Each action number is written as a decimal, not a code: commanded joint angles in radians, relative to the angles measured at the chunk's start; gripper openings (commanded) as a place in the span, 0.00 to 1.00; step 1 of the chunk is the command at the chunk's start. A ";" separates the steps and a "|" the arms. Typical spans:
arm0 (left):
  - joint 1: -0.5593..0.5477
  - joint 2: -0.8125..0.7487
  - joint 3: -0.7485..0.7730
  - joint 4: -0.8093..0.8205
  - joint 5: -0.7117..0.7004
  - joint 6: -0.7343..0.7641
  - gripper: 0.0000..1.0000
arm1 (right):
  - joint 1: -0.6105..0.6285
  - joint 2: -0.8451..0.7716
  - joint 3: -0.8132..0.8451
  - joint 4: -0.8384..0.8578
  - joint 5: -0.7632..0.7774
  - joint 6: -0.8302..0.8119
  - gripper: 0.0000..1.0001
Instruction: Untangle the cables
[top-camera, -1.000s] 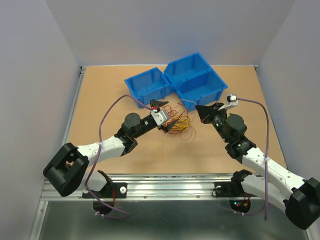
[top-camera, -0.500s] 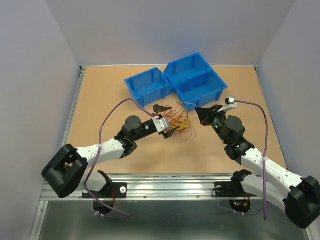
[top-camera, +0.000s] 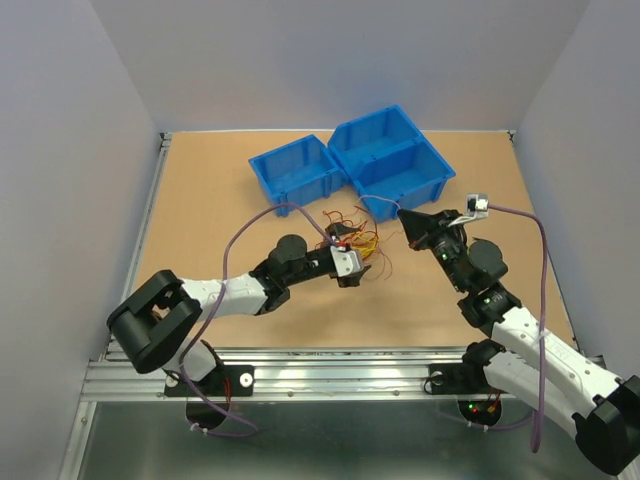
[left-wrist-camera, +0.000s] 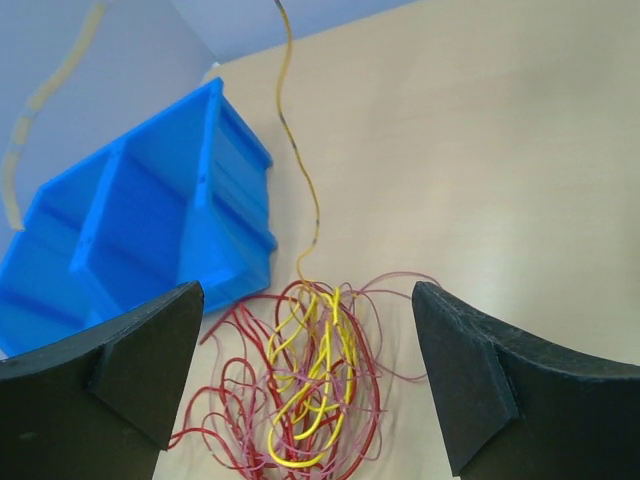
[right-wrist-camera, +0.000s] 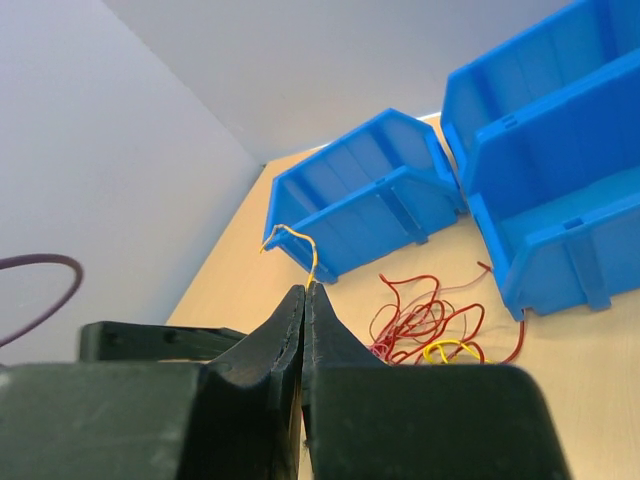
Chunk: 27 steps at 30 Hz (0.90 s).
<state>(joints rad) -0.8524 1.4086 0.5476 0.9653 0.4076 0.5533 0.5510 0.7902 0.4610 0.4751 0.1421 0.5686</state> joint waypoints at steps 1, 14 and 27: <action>-0.031 0.071 0.098 -0.003 -0.047 0.049 0.94 | 0.003 -0.037 -0.005 0.046 -0.028 -0.009 0.01; -0.082 0.276 0.293 -0.103 -0.170 -0.003 0.82 | 0.003 -0.039 0.002 0.045 -0.072 0.001 0.01; -0.080 0.388 0.371 -0.163 -0.269 -0.030 0.33 | 0.003 -0.209 0.001 -0.003 -0.029 -0.038 0.01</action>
<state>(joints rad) -0.9295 1.7855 0.8722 0.7910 0.1715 0.5411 0.5510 0.6411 0.4610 0.4667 0.0914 0.5602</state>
